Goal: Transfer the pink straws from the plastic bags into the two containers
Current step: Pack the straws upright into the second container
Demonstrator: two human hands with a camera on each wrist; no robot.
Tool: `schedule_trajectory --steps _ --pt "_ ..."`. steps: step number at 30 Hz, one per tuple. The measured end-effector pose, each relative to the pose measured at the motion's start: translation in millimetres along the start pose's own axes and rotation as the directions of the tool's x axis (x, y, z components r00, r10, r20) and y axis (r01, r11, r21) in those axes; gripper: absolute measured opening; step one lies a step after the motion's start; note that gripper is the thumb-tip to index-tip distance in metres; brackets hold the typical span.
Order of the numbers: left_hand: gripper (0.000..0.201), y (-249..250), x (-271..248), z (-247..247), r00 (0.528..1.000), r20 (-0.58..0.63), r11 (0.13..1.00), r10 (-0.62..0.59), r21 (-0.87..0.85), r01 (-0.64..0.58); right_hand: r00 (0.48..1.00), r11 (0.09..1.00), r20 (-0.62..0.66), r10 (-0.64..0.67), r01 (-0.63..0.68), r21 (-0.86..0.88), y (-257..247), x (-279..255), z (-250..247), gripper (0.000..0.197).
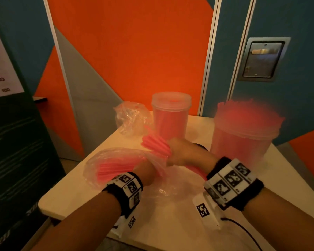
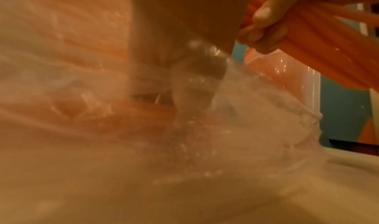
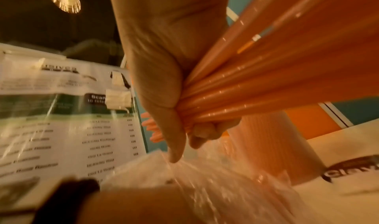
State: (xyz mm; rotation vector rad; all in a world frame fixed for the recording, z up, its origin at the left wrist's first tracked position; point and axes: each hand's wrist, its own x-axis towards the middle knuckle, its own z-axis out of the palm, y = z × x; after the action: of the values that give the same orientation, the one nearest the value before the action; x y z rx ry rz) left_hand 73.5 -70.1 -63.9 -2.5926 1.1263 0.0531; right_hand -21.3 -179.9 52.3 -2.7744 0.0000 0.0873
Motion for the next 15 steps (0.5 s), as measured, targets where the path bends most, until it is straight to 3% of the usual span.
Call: schedule_trajectory --steps 3,6,10,15 --pt "0.027 4.0 0.0 0.8 0.998 -0.057 1.000 -0.008 0.004 0.008 0.999 0.999 0.040 -0.035 0.036 -0.034 5.6 6.2 26.5 0.040" --pt "0.027 4.7 -1.3 1.5 0.992 -0.110 0.996 -0.065 -0.062 0.058 0.998 0.996 -0.015 -0.065 0.064 -0.055 10.8 12.7 44.3 0.045" --pt "0.027 2.8 -6.5 0.0 0.996 -0.022 0.990 -0.082 -0.120 0.079 0.993 0.997 -0.099 -0.062 0.057 -0.053 13.7 15.5 50.5 0.036" --pt "0.033 -0.4 -16.9 -1.8 0.997 0.031 0.951 -0.068 -0.300 0.074 0.981 0.976 -0.193 0.012 -0.054 -0.213 19.0 18.8 50.7 0.027"
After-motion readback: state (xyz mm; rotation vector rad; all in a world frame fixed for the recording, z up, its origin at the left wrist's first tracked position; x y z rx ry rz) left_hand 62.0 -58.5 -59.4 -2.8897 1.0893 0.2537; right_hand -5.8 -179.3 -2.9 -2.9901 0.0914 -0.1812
